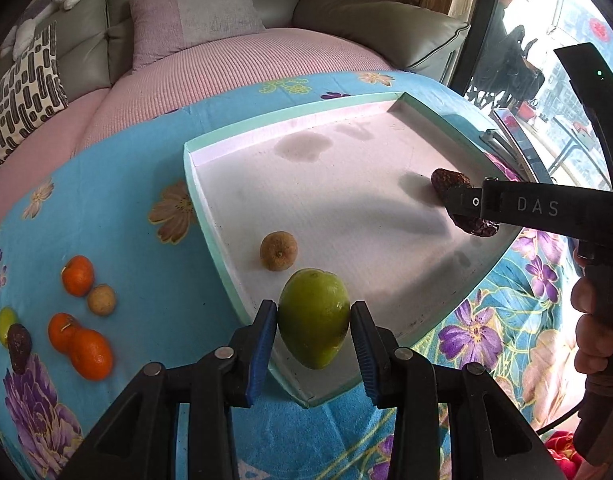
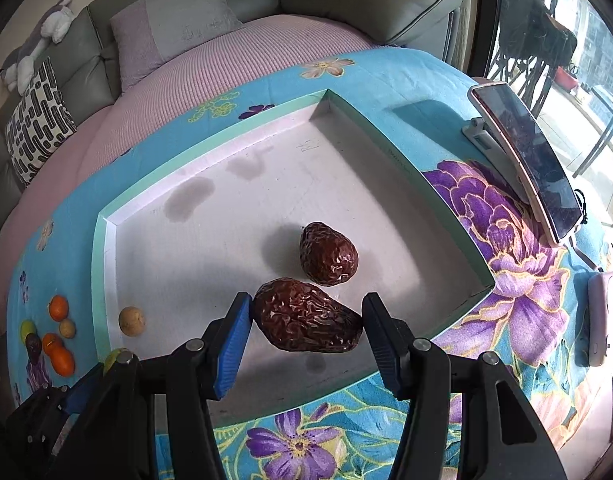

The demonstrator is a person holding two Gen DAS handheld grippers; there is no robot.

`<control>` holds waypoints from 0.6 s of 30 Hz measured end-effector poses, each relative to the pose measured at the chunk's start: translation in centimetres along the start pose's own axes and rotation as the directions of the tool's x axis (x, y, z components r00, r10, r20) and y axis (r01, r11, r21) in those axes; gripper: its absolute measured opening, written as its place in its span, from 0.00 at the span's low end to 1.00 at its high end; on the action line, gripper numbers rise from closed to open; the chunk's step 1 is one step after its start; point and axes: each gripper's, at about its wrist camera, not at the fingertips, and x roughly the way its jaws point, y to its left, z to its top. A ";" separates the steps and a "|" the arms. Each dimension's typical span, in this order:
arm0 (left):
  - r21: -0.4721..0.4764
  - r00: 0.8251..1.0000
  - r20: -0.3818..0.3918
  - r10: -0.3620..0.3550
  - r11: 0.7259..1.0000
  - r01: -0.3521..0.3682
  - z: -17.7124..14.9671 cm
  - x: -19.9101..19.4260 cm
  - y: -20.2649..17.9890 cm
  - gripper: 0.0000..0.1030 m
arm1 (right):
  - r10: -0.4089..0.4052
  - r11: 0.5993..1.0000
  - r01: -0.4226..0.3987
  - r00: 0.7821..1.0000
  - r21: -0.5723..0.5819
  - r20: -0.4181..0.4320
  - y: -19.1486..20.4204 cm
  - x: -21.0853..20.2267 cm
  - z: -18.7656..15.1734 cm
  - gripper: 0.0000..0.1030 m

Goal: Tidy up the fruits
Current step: 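Carry the date into the tray with the right gripper while the left gripper carries the green pear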

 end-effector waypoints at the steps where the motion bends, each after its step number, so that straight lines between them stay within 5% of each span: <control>1: 0.002 1.000 -0.005 0.001 1.000 -0.001 0.0 0.2 0.0 0.39 | -0.003 1.000 0.003 1.000 -0.003 -0.007 0.1 0.3 -0.1 0.57; 18: -0.013 1.000 -0.016 -0.017 1.000 0.016 -0.1 0.8 0.3 0.40 | -0.023 0.999 0.021 0.998 -0.031 -0.061 0.5 2.0 -0.4 0.57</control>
